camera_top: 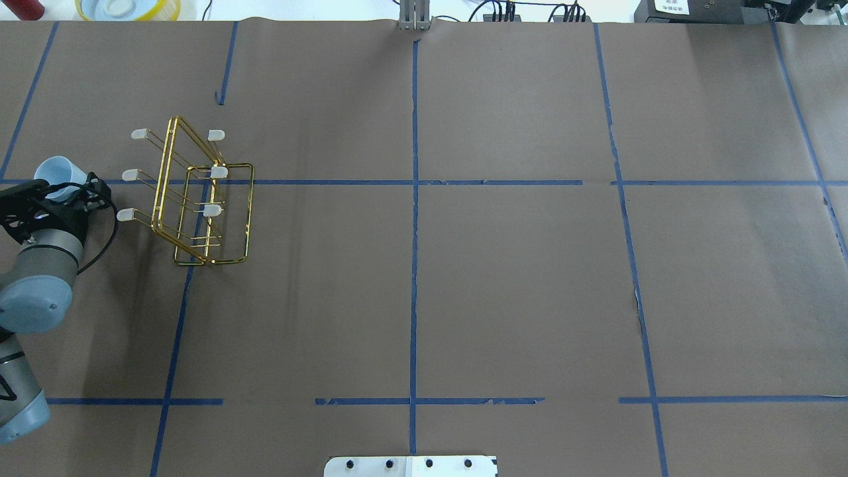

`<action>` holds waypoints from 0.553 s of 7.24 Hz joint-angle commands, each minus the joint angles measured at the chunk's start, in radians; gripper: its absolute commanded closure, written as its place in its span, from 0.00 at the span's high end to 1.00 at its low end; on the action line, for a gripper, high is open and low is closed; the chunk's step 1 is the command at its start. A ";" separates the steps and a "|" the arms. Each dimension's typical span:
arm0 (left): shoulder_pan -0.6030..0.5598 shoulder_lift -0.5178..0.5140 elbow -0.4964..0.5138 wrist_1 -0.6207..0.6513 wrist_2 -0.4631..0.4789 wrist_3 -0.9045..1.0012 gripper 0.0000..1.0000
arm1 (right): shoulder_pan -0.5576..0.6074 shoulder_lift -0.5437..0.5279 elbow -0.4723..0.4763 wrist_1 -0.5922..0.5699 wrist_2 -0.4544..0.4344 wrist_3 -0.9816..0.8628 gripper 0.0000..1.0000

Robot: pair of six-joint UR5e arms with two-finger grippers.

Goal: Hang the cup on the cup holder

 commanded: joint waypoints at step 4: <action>-0.162 0.306 -0.262 -0.379 -0.269 0.178 0.00 | 0.000 0.000 0.000 0.001 0.000 0.000 1.00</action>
